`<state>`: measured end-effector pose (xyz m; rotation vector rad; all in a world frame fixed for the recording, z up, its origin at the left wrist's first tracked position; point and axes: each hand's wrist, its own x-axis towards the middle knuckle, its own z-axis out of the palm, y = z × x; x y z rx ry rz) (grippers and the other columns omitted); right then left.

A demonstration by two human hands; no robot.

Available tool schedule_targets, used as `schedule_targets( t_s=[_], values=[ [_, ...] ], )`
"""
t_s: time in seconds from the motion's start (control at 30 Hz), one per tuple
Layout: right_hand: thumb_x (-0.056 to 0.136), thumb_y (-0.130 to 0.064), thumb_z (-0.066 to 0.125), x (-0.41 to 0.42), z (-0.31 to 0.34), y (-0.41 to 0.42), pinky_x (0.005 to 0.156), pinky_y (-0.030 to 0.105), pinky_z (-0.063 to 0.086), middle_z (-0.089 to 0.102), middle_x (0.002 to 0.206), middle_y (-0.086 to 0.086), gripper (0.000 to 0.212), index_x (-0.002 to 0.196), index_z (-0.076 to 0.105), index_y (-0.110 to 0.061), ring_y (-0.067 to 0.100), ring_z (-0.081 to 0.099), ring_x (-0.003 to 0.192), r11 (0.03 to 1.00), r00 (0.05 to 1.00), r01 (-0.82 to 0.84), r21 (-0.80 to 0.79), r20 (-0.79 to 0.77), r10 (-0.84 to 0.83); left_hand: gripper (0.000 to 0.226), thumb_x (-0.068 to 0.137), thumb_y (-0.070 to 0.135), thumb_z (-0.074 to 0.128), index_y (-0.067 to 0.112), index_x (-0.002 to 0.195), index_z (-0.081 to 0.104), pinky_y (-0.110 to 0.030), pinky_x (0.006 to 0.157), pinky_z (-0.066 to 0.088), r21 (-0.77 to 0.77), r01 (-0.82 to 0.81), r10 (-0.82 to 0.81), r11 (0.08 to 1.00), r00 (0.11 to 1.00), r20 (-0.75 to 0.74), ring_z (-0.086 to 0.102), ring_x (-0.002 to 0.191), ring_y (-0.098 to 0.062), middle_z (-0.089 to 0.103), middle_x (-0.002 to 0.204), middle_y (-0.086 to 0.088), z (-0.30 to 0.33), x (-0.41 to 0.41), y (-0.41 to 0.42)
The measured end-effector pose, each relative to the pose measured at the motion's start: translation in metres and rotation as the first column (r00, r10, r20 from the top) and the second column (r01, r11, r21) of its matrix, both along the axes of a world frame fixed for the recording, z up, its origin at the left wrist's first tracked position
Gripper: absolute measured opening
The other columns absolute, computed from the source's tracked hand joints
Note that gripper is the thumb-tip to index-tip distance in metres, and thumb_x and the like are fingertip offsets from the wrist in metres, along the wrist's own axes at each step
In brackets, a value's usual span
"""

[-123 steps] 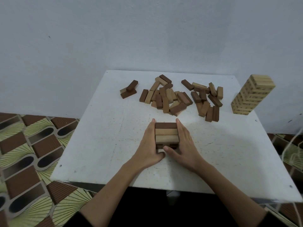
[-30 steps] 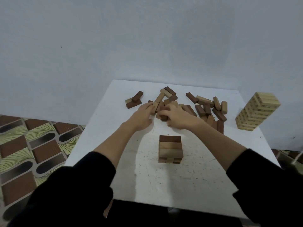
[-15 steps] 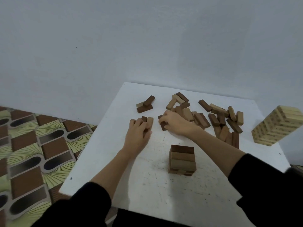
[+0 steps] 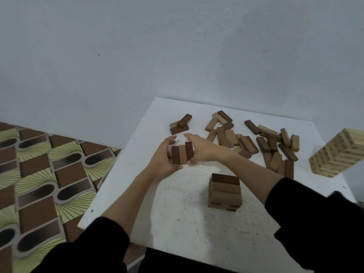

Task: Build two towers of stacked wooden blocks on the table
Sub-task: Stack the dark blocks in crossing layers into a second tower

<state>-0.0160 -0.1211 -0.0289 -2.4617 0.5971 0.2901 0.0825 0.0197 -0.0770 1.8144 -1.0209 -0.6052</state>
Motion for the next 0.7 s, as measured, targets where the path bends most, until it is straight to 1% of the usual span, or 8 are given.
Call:
schedule_targets(
  t_s=[0.03,0.1,0.2,0.27,0.4,0.47,0.57,0.7],
  values=[
    [0.068,-0.02,0.08,0.0006,-0.0008,0.002,0.093,0.039,0.047,0.032,0.142,0.006,0.106,0.149,0.011,-0.02,0.024,0.047,0.119,1.0,1.0,-0.016,-0.019,-0.012,0.015,0.09,0.066,-0.002,0.08,0.02,0.14,0.032,-0.004,0.069,0.041,-0.009,0.013,-0.013,1.0,1.0,-0.009,0.05,0.078,-0.003,0.044,0.128,0.0,0.0018,-0.0011,0.0006],
    [0.07,-0.022,0.08,0.0006,-0.0015,0.007,0.086,0.032,0.045,0.033,0.14,0.004,0.104,0.149,0.012,-0.017,0.022,0.044,0.121,0.997,0.999,-0.046,-0.06,-0.019,0.045,0.089,0.066,-0.004,0.079,0.019,0.139,0.034,-0.004,0.068,0.04,-0.03,0.026,-0.027,0.999,1.0,-0.013,0.05,0.073,0.0,0.048,0.121,-0.002,0.0037,-0.0035,0.0018],
    [0.076,-0.022,0.076,-0.0015,-0.0009,0.0108,0.077,0.025,0.032,0.028,0.143,0.003,0.096,0.148,0.013,-0.015,0.019,0.04,0.126,0.988,0.996,-0.088,-0.123,-0.009,0.088,0.09,0.065,-0.006,0.079,0.018,0.139,0.033,-0.005,0.069,0.041,-0.037,0.04,-0.042,0.999,0.998,-0.036,0.05,0.072,0.009,0.05,0.112,0.001,0.0044,-0.0046,0.0022],
    [0.076,-0.022,0.076,-0.002,-0.001,0.0103,0.076,0.022,0.03,0.029,0.143,0.002,0.095,0.148,0.015,-0.014,0.018,0.039,0.126,0.987,0.995,-0.098,-0.126,0.006,0.1,0.09,0.065,-0.005,0.079,0.018,0.139,0.033,-0.006,0.069,0.042,-0.027,0.042,-0.043,0.999,0.998,-0.052,0.05,0.072,0.01,0.05,0.11,0.003,0.0036,-0.0034,0.0021],
    [0.074,-0.022,0.078,-0.0036,-0.001,0.0093,0.077,0.022,0.032,0.031,0.143,0.003,0.097,0.148,0.016,-0.015,0.017,0.04,0.124,0.994,0.996,-0.081,-0.075,0.035,0.083,0.089,0.067,-0.007,0.077,0.017,0.14,0.032,-0.006,0.066,0.043,-0.02,0.039,-0.04,0.999,0.998,-0.057,0.051,0.071,0.011,0.05,0.11,0.001,0.0023,-0.0038,0.0011],
    [0.074,-0.022,0.078,-0.0054,-0.0005,0.0096,0.078,0.021,0.031,0.03,0.144,0.002,0.1,0.149,0.013,-0.016,0.017,0.039,0.125,0.994,0.995,-0.086,-0.066,0.041,0.089,0.093,0.067,-0.007,0.077,0.018,0.142,0.028,-0.007,0.066,0.044,-0.021,0.038,-0.039,0.999,0.996,-0.074,0.052,0.074,0.007,0.05,0.11,0.002,0.0021,-0.0034,0.0009],
    [0.075,-0.02,0.077,-0.0064,-0.001,0.0095,0.08,0.021,0.029,0.032,0.144,0.002,0.098,0.149,0.013,-0.017,0.017,0.038,0.127,0.993,0.993,-0.099,-0.063,0.052,0.102,0.104,0.066,-0.006,0.079,0.021,0.145,0.017,-0.01,0.065,0.046,-0.013,0.052,-0.052,0.999,0.995,-0.084,0.053,0.079,-0.006,0.048,0.116,-0.003,0.0018,-0.0017,0.0002],
    [0.074,-0.017,0.078,-0.0077,0.0011,0.0104,0.085,0.021,0.031,0.035,0.143,0.002,0.098,0.149,0.015,-0.018,0.018,0.04,0.126,0.994,0.991,-0.102,-0.036,0.082,0.104,0.109,0.064,-0.005,0.081,0.024,0.144,0.013,-0.011,0.063,0.046,0.01,0.068,-0.067,0.998,0.995,-0.074,0.053,0.078,-0.01,0.049,0.116,-0.007,0.0049,-0.0001,-0.0004]
  ],
)
